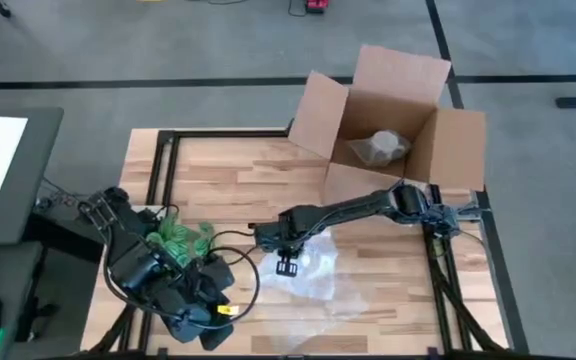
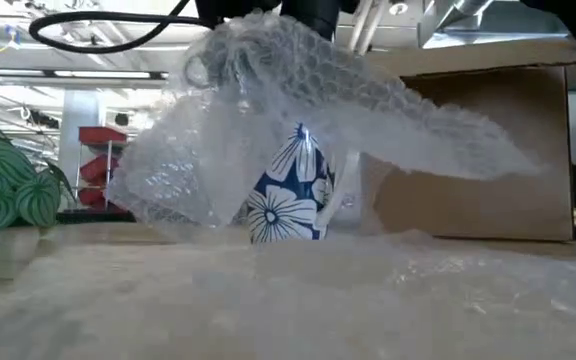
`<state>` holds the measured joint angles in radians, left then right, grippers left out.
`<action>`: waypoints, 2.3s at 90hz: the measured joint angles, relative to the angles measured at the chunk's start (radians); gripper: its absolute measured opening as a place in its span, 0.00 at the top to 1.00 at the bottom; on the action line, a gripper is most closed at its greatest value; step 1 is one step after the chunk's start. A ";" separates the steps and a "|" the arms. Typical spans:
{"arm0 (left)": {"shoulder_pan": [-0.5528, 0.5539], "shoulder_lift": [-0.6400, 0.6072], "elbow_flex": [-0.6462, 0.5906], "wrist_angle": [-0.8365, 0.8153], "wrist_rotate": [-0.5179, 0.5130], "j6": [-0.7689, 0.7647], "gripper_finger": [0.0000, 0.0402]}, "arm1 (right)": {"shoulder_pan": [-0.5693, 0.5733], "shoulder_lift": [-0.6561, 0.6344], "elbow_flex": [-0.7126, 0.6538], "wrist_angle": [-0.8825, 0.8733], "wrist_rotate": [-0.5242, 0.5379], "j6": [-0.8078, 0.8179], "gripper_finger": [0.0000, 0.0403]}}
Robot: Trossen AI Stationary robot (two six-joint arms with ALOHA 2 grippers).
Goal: Wrap mug
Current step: Wrap the blue mug with bubble wrap
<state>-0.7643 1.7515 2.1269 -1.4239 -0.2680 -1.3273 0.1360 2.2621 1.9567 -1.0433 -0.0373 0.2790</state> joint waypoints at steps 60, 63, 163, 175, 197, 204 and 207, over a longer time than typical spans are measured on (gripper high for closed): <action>0.000 0.000 0.000 0.000 -0.013 -0.005 0.70 | -0.025 -0.124 -0.045 -0.096 -0.115 -0.052 1.00; 0.000 0.000 0.000 0.000 -0.017 -0.005 0.70 | -0.024 -0.110 -0.058 -0.090 -0.110 -0.052 1.00; 0.000 0.001 0.000 0.000 -0.032 -0.023 0.70 | -0.022 -0.140 0.128 -0.149 -0.237 -0.087 1.00; 0.000 0.001 0.000 0.000 -0.032 -0.024 0.70 | 0.007 -0.091 0.128 -0.145 -0.251 -0.127 1.00; 0.000 0.001 0.000 0.001 -0.044 -0.024 0.70 | 0.000 -0.033 0.129 -0.114 -0.099 -0.046 1.00; 0.000 0.001 -0.001 0.002 -0.049 -0.024 0.70 | -0.002 -0.032 0.129 -0.111 -0.095 -0.043 1.00; 0.000 0.001 -0.001 0.002 -0.051 -0.024 0.70 | -0.002 -0.035 0.129 -0.113 -0.091 -0.043 1.00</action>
<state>-0.7643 1.7523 2.1262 -1.4222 -0.3192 -1.3514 0.1337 2.2275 2.0853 -1.1567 -0.1284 0.2356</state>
